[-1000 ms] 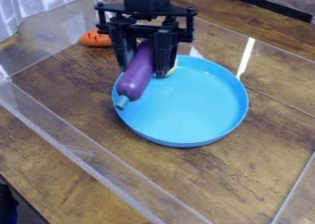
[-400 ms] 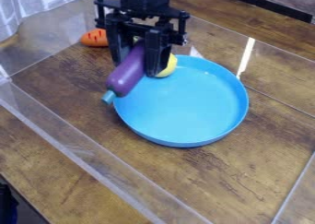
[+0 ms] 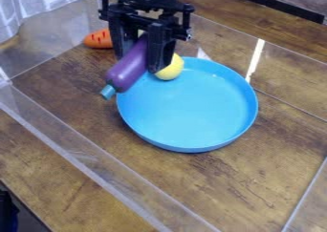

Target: Put the purple eggplant on the blue tray

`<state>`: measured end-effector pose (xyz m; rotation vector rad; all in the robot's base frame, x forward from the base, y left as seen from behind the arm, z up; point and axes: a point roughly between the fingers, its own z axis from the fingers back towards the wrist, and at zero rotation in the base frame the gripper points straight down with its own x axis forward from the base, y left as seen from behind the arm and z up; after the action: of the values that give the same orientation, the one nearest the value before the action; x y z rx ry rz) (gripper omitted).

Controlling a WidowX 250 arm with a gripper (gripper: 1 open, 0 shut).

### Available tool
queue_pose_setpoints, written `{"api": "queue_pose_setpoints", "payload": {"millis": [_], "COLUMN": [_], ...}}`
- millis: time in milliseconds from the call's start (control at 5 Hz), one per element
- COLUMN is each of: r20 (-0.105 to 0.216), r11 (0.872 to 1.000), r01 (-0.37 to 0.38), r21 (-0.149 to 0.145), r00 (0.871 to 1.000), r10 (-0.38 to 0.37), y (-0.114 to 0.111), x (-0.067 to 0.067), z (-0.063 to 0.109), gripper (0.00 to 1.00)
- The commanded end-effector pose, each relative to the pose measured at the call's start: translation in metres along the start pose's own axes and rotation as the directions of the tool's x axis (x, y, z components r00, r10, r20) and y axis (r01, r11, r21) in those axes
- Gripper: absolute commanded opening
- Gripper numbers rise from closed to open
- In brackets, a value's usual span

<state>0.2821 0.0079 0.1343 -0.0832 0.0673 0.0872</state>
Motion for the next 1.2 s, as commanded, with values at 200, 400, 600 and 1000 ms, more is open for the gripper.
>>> {"api": "queue_pose_setpoints", "payload": {"millis": [200,400,600,1000], "r20": [0.098,0.102,0.107,0.125], "r11": [0.999,0.998,0.998,0.998], "r01": [0.047,0.05,0.06,-0.051], "r21": [0.018,0.025,0.034,0.041], "r00": [0.994,0.993,0.992,0.991], "r10": [-0.049,-0.052,-0.063,0.046], "y": [-0.003,0.0,0.002,-0.006], "x": [-0.001,-0.003,-0.006,0.001], "z": [0.023,0.02,0.02,0.011], "gripper": [0.0,0.0,0.0,0.0]}}
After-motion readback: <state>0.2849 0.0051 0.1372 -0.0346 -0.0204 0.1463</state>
